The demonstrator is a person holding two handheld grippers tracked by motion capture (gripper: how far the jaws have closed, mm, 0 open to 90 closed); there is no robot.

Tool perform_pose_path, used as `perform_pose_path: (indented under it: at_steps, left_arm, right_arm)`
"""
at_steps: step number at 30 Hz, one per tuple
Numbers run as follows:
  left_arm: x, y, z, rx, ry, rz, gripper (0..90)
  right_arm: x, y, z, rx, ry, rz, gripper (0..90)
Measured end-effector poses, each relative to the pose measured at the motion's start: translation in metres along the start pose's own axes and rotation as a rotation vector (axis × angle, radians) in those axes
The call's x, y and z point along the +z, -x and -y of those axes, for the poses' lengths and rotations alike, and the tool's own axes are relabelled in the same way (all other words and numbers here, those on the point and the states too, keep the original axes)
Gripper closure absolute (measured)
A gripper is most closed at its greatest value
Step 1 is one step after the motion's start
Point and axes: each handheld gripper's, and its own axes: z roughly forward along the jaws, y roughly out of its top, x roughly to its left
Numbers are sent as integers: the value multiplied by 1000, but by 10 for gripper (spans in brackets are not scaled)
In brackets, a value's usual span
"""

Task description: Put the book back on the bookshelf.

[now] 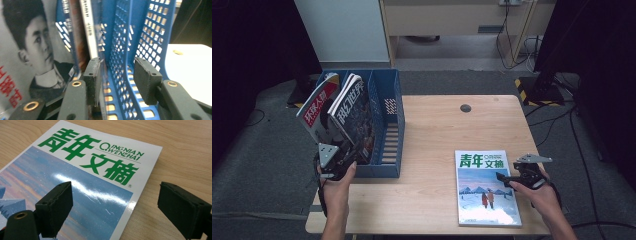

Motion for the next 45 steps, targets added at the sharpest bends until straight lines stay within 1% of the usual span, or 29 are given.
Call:
perform_pose_path:
  at_steps: [2,5,7,10,12,15,18,21,24,26,29,31,32,35,38,40,42,45]
  left_arm:
    - [2,5,-1,10,-11,10,565]
    - [5,10,0,37,-33,27,550]
    - [8,14,0,43,-39,41,540]
    - [11,20,-1,63,-41,49,522]
    - [14,23,-1,82,-49,58,499]
    - [18,28,-1,87,-67,79,460]
    - [21,32,0,102,-90,90,420]
    - [23,34,0,105,-94,92,391]
    - [23,37,0,98,-94,103,380]
    - [24,40,0,112,-101,107,371]
    - [26,43,1,122,-109,122,356]
    - [28,44,1,116,-109,145,344]
    - [29,46,1,116,-110,166,336]
    - [31,52,2,136,-115,181,322]
    - [33,59,3,158,-125,207,298]
    - [33,64,3,153,-127,238,284]
    - [33,68,2,167,-126,237,278]
    - [34,73,3,174,-137,251,263]
  right_arm:
    - [0,0,0,1,-1,1,133]
    - [0,-1,0,-1,-4,-1,132]
    - [1,-1,0,-5,-5,0,132]
    - [2,-2,-1,-4,-7,0,131]
    - [2,-3,-1,-15,-8,2,130]
    - [2,-4,-1,-18,-13,-4,126]
    - [3,-4,-1,-12,-15,-4,123]
    - [3,-4,-1,-10,-16,-4,120]
    - [3,-4,-1,-9,-16,-6,118]
    - [2,-4,-1,-15,-15,-4,112]
    - [2,-3,-1,-12,-13,-5,103]
    - [3,-3,-1,-14,-12,-6,100]
    - [3,-2,-1,-14,-15,-8,98]
    - [3,-2,0,-8,-21,-6,94]
    - [3,-2,0,0,-22,-7,91]
    - [3,-2,0,-2,-25,-8,89]
    - [3,-2,0,-8,-24,-9,89]
    - [3,-2,0,-5,-23,-11,87]
